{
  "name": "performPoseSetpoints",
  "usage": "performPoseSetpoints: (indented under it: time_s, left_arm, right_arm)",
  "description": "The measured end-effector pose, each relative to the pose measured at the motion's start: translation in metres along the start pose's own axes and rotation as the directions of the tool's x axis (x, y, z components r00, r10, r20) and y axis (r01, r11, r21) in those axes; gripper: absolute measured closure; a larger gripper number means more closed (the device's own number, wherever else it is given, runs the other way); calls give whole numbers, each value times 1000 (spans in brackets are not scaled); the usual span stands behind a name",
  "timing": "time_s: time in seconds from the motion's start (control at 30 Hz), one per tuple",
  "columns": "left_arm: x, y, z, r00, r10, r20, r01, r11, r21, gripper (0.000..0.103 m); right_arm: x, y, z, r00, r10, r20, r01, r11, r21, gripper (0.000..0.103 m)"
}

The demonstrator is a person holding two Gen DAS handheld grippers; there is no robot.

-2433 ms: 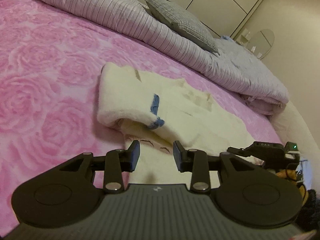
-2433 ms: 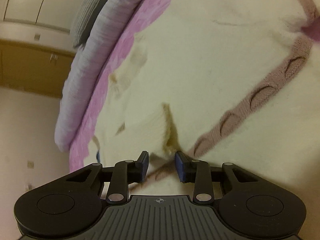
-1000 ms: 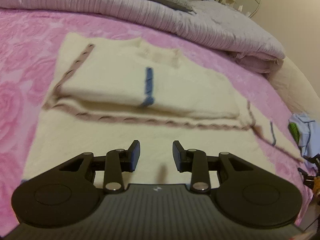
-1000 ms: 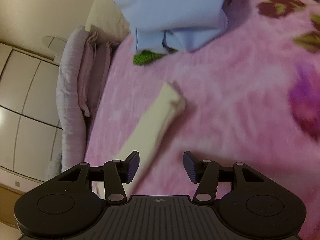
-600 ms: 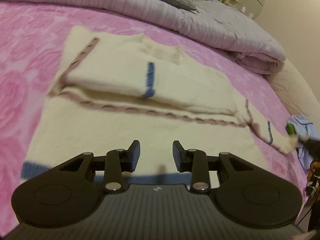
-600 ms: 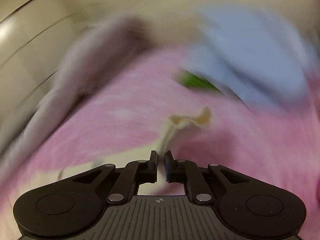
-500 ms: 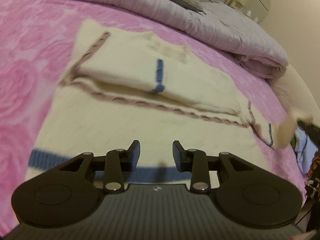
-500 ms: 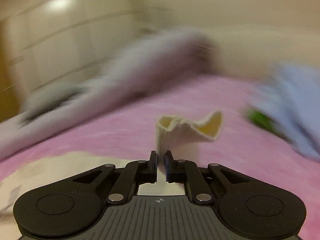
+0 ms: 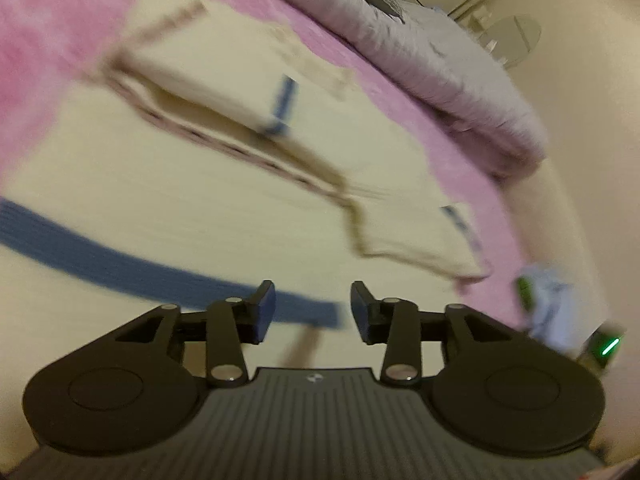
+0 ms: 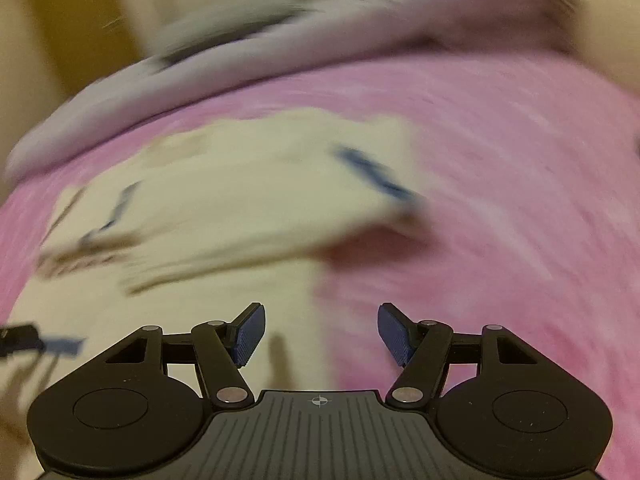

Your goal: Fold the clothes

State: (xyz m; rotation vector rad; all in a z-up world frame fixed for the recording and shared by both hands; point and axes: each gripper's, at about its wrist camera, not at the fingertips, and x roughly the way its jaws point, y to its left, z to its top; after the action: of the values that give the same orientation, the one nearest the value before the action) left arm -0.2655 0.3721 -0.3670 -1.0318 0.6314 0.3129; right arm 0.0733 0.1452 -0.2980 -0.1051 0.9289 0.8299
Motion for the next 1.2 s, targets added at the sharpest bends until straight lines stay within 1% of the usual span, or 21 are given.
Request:
performPoseSetpoints:
  time_s: [0.1,0.17,0.23,0.3,0.33,0.37,0.43,0.47,0.5,0.53,0.6,0.67,0.7,0.73,0.8,0.87,0.93,1.03,1.07,1.13,1.2]
  left_arm:
    - [33,-3,8,997,-82,12,83,987,-134,64]
    - [52,-3,13,997,-75,20,78,980,-182,63]
    - [71,-3,18,998,-61,26,66,972,-225,63]
    - [86,-4,23,997,-72,40,79,966,-245,63]
    - [91,-6,26,995,-91,42,98,966,-239,66]
    - [96,-11,30,993,-114,36,119,970,-213,74]
    - [99,-21,40,989,-150,3,149,982,-117,101]
    - [91,-29,48,988,-151,14,152,988,-39,101]
    - [76,-36,58,989,-141,52,138,989,56,101]
    - [59,-43,68,987,-131,96,115,982,152,101]
    - [21,-54,91,975,-108,193,41,945,325,101]
    - [-14,-50,110,959,-59,279,-64,909,413,101]
    - [-28,-42,122,949,-20,315,-124,894,431,101]
    - [-35,-31,131,945,16,327,-165,886,434,101]
    - [-42,-4,146,942,82,324,-222,878,424,101]
    - [-34,21,152,946,125,298,-246,876,414,101]
    - [-22,39,152,951,148,272,-257,867,426,101]
    - [-9,47,150,946,163,279,-283,833,475,101]
    - [-10,48,150,945,155,287,-281,832,479,101]
    - [-14,57,150,948,153,279,-269,854,445,100]
    - [-5,73,148,950,212,231,-291,870,398,97]
  right_arm:
    - [-6,-47,5,999,-32,-3,32,986,164,38]
    - [-13,-64,3,1000,-17,17,13,974,225,38]
    - [-17,-76,3,1000,-7,30,0,967,254,38]
    - [-19,-82,4,999,-12,37,2,966,258,38]
    - [-19,-84,5,999,-17,39,6,966,257,38]
    - [-16,-85,6,999,-18,39,7,967,257,38]
    - [-14,-85,8,999,-24,45,12,967,254,38]
    - [-12,-83,10,998,-30,49,17,968,249,38]
    - [-9,-82,13,998,-37,53,23,970,244,38]
    - [-7,-80,16,997,-43,57,28,971,239,38]
    - [0,-76,23,997,-41,66,25,974,224,38]
    - [7,-71,31,997,-36,72,20,976,215,38]
    - [10,-68,35,997,-34,75,17,978,209,38]
    - [13,-65,39,996,-31,80,15,979,201,38]
    - [23,-56,47,996,-28,87,12,983,182,38]
    - [34,-47,53,997,-21,80,8,987,160,38]
    - [44,-36,58,997,0,73,-9,992,127,38]
    - [53,-21,62,998,20,62,-25,997,72,38]
    - [55,-17,62,998,23,58,-26,998,57,38]
    - [54,-13,60,998,21,51,-23,999,35,38]
    - [47,-13,55,999,15,43,-16,1000,25,38]
